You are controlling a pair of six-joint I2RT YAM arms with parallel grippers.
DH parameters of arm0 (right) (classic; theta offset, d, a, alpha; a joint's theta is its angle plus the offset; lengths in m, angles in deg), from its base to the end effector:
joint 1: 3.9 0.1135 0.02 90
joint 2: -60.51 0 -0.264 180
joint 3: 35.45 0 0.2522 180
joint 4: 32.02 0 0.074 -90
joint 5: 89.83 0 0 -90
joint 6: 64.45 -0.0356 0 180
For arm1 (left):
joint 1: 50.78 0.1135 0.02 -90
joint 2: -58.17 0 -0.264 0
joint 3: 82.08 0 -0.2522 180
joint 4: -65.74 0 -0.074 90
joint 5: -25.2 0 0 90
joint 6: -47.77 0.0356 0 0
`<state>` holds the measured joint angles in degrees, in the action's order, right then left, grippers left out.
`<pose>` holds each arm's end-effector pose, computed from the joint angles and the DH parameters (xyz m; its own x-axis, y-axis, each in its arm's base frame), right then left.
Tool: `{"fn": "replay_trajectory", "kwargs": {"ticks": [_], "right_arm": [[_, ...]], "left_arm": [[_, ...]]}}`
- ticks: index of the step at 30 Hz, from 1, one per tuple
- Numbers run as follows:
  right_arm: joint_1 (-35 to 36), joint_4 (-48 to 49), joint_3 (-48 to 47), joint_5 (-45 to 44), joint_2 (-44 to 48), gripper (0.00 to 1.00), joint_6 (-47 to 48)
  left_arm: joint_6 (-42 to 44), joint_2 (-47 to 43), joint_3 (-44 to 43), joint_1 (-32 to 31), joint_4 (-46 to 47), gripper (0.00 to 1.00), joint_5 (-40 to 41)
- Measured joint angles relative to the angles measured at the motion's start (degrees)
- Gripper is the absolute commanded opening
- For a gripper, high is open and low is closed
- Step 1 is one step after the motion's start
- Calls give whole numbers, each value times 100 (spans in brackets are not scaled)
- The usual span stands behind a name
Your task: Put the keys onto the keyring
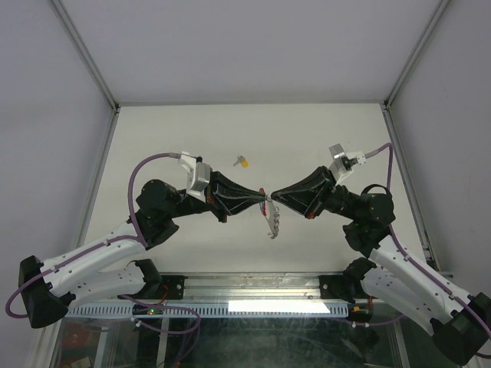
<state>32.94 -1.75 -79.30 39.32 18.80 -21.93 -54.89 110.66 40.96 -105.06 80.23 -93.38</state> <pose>0.1152 0.1144 0.3530 -0.3672 0.4391 -0.8200 -0.9187 -0.0334 0.3935 0.1089 -0.1806 0.3768 -0.0291 -0.2892 -0.9568 0.9949 0.0840 -0.0556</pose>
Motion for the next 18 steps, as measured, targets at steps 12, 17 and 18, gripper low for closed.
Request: {"fn": "replay_trajectory", "kwargs": {"ticks": [12,17,18], "right_arm": [[-11,-203,98,-256,201,0,-2],[-17,-216,173,-387,286,0,-7],[-22,-216,184,-407,299,0,-9]], "left_arm": [[2,44,0,0,-39,0,4],[2,61,0,0,-42,0,4],[2,68,0,0,-42,0,4]]}}
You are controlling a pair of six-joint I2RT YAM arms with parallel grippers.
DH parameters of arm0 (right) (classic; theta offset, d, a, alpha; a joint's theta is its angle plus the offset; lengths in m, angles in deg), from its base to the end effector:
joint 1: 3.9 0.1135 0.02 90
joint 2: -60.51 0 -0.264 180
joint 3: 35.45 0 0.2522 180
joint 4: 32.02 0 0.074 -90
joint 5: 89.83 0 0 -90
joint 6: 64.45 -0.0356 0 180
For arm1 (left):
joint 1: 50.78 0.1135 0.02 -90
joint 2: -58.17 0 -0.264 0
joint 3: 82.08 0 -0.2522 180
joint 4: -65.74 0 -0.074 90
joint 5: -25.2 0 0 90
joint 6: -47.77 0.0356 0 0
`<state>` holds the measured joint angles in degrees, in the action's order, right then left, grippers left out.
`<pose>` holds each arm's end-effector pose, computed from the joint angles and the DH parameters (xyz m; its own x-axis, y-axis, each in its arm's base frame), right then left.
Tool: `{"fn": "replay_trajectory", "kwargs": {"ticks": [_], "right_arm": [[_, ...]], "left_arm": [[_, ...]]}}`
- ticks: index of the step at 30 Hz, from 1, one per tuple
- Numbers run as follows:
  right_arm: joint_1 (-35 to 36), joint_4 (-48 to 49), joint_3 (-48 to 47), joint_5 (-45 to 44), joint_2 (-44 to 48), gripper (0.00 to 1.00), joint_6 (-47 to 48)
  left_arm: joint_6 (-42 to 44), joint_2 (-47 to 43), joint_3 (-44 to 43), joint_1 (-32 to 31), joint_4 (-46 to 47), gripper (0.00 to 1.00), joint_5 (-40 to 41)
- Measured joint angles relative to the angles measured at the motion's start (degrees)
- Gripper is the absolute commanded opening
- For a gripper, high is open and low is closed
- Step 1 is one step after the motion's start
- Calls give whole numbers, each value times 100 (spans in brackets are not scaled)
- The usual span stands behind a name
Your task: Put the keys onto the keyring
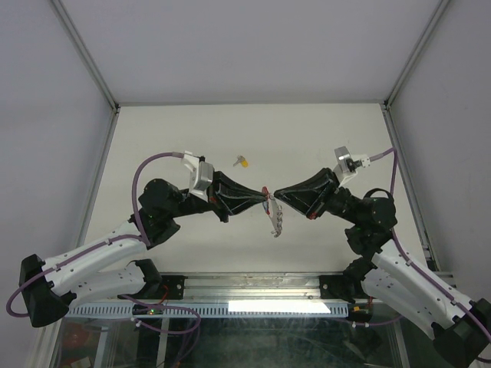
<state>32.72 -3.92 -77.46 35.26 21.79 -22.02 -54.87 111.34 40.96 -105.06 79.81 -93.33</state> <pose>0.1113 0.1082 0.3468 -0.3689 0.4783 -0.7969 -0.9036 0.0163 0.4281 0.1109 -0.1833 0.3738 -0.0394 -0.2744 -0.9608 0.9942 0.0859 -0.0653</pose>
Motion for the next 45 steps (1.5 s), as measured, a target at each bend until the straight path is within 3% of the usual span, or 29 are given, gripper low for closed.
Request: {"fn": "replay_trajectory", "kwargs": {"ticks": [21,33,45], "right_arm": [[-44,514,94,-361,-184,0,-173],[-76,549,94,-496,9,0,70],[-76,431,94,-577,120,0,608]], "left_arm": [[28,297,-199,2,-149,0,-13],[146,68,-234,0,-345,37,-4],[-205,210,-319,0,-146,48,302]]}}
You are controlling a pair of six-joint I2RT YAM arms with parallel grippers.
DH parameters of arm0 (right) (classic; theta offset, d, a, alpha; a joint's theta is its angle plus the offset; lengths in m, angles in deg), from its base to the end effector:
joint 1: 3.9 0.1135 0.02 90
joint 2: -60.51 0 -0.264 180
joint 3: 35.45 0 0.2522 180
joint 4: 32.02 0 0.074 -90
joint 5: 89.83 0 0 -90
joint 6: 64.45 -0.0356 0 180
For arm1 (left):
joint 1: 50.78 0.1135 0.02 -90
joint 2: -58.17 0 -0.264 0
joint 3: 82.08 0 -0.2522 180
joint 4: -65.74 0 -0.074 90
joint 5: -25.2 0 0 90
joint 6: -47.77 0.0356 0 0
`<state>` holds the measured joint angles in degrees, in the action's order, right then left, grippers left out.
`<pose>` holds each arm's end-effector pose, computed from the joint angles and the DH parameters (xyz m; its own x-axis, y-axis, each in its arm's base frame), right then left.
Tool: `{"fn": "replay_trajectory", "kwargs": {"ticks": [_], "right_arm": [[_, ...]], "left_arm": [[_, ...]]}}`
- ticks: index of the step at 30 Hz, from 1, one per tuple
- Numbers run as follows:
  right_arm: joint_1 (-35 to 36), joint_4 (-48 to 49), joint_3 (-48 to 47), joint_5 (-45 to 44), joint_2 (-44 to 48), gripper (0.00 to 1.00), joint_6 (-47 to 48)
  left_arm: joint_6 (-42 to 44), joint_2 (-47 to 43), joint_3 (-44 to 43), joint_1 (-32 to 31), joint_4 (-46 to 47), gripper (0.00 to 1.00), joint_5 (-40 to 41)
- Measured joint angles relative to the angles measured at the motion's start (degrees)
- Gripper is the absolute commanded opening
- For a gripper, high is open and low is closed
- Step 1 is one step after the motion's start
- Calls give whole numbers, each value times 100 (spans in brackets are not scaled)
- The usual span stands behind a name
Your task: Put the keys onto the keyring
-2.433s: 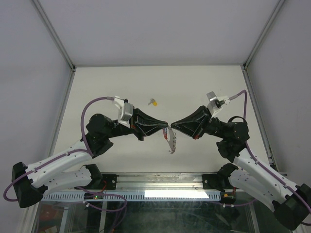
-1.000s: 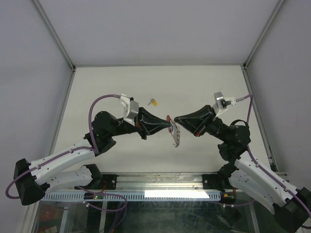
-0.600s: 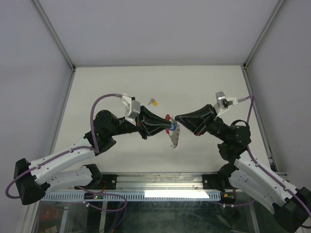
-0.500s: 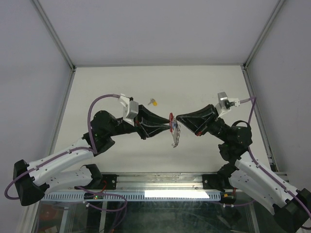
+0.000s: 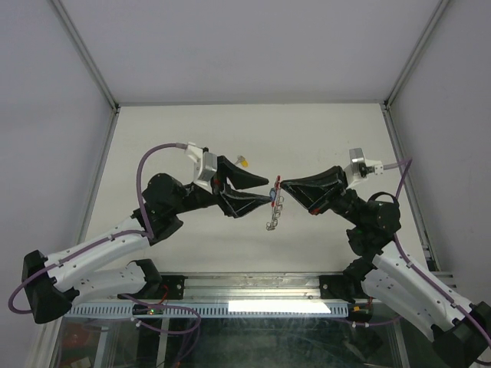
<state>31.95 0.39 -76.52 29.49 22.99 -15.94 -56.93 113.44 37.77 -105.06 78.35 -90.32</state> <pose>0.1092 0.1004 0.3516 -0.1946 0.5720 -0.7968 -0.9385 0.1277 0.3208 0.1172 -0.1893 0.3838 -0.0771 -0.2851 -0.9554 0.9853 0.1250 -0.1168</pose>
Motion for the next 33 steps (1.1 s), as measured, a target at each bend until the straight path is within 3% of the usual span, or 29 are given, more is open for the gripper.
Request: {"fn": "replay_trajectory", "kwargs": {"ticks": [3,8,33], "right_arm": [[0,-28,0,0,13,0,96],[0,-66,0,2,33,0,170],[0,-142,0,48,76,0,245]], "left_arm": [[-111,136,-2,0,39,46,-2],[-227,256,-4,0,72,33,-7],[-289,522,-157,0,216,28,-61]]}}
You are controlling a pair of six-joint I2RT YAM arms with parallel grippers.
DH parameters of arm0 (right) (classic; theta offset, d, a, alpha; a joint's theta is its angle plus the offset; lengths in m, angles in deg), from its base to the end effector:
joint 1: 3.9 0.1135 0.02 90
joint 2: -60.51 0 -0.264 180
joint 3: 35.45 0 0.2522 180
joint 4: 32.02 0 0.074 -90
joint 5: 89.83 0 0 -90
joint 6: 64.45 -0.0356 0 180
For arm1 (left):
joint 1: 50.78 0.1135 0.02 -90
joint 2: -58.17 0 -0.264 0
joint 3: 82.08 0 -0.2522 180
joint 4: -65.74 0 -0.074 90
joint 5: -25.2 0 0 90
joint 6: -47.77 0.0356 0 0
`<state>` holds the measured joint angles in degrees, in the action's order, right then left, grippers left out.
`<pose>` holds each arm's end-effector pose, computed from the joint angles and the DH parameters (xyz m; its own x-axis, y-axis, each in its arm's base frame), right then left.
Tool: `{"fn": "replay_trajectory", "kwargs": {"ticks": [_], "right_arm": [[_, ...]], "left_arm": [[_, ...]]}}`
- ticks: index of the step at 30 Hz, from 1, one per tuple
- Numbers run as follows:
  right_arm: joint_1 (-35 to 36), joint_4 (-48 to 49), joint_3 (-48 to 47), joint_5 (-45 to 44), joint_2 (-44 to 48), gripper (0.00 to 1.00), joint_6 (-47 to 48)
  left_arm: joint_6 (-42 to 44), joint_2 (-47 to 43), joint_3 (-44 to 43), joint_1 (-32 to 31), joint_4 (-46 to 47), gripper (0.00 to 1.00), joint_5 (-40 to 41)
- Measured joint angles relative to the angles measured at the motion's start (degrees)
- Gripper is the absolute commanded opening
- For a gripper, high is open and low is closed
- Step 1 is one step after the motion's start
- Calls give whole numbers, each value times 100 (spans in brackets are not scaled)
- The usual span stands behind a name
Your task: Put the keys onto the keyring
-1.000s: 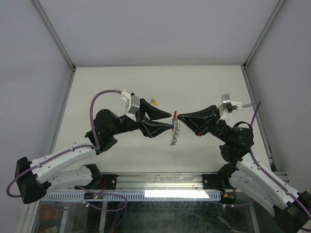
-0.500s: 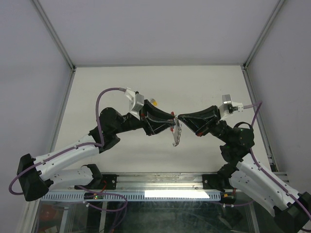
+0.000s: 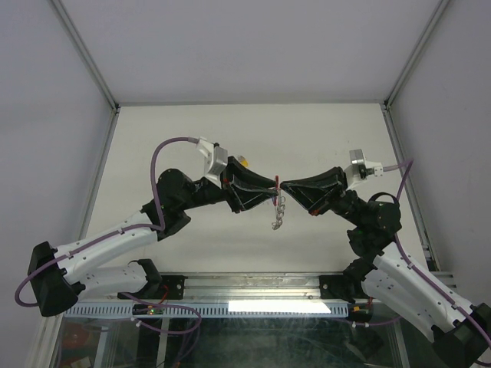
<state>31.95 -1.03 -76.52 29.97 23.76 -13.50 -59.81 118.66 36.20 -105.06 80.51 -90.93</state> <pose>0.1076 0.0996 0.3511 -0.1634 0.5564 -0.8147 -0.9451 0.1485 0.2910 0.1297 -0.2072 0.3779 -0.1414 -0.2678 -0.9530 0.9791 0.1044 -0.1746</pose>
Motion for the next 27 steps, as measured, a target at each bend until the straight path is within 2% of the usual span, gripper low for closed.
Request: {"fn": "replay_trajectory", "kwargs": {"ticks": [3,12,17,21,23,27], "right_arm": [[0,-4,0,2,0,0,2],[0,-4,0,48,0,0,7],[-4,-11,0,59,0,0,22],[-9,-57,0,59,0,0,55],[-15,-96,0,59,2,0,68],[-24,-136,0,59,7,0,120]], "left_arm": [[-2,33,-2,0,17,28,0],[-7,136,-22,0,24,17,0],[-11,136,-39,0,24,6,-2],[-26,136,-44,-2,11,6,0],[-26,136,-46,0,-28,0,9],[-24,136,-157,0,-232,0,4]]}}
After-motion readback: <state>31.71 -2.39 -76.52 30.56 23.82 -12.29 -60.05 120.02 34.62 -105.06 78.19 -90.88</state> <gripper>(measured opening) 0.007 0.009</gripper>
